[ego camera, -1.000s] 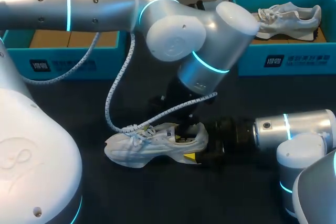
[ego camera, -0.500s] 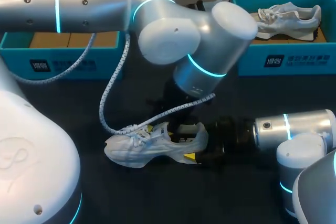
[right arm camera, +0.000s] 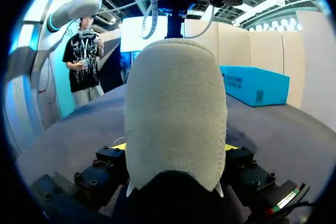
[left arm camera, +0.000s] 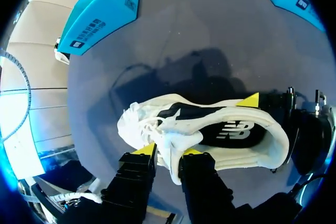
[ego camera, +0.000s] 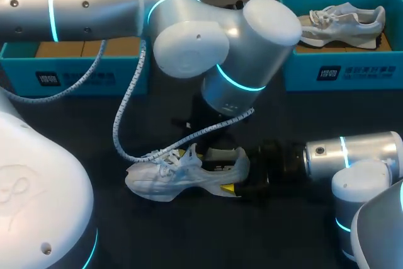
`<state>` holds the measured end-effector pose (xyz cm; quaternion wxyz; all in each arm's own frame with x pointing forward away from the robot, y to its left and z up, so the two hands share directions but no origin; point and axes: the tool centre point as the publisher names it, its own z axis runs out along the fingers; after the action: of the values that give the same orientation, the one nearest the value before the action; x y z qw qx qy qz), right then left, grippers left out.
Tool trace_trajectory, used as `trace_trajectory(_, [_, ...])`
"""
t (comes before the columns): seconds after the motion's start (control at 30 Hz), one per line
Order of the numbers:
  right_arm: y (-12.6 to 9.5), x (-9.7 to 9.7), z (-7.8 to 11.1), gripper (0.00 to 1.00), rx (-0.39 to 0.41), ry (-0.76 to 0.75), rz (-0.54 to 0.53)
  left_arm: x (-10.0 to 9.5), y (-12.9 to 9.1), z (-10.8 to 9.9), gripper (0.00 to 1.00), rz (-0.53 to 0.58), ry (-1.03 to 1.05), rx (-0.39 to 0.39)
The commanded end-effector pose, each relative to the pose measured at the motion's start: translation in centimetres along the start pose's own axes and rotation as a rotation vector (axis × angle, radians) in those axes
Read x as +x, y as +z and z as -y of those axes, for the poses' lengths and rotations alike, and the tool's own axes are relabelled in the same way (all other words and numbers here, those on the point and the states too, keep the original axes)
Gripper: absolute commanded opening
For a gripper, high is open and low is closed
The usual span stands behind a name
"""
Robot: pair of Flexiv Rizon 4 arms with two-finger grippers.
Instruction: Take the shoe out of the shoebox, open the shoe tongue, remove and reinsert the insole, then place the shoe into the shoebox
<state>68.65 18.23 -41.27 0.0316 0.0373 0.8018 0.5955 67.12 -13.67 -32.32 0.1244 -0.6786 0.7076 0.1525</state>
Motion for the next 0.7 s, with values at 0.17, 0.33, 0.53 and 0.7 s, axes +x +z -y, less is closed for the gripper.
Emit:
trace_trajectory(0.17, [0.0, 0.0, -0.2, 0.0, 0.005, 0.001, -0.001, -1.9, -0.1, -0.3, 0.0, -0.094, -0.039, 0.026])
trace_trajectory(0.33, [0.0, 0.0, -0.2, 0.0, 0.005, 0.001, -0.001, -3.1, 0.0, -0.5, 0.0, -0.224, -0.061, 0.024])
trace_trajectory(0.53, [0.0, 0.0, -0.2, 0.0, 0.005, 0.001, -0.001, -5.1, 0.4, -0.4, 0.0, -0.383, -0.105, 0.011])
trace_trajectory(0.7, [0.0, 0.0, -0.2, 0.0, 0.005, 0.001, -0.001, -6.3, 1.2, -0.4, 0.0, -0.474, -0.116, 0.012])
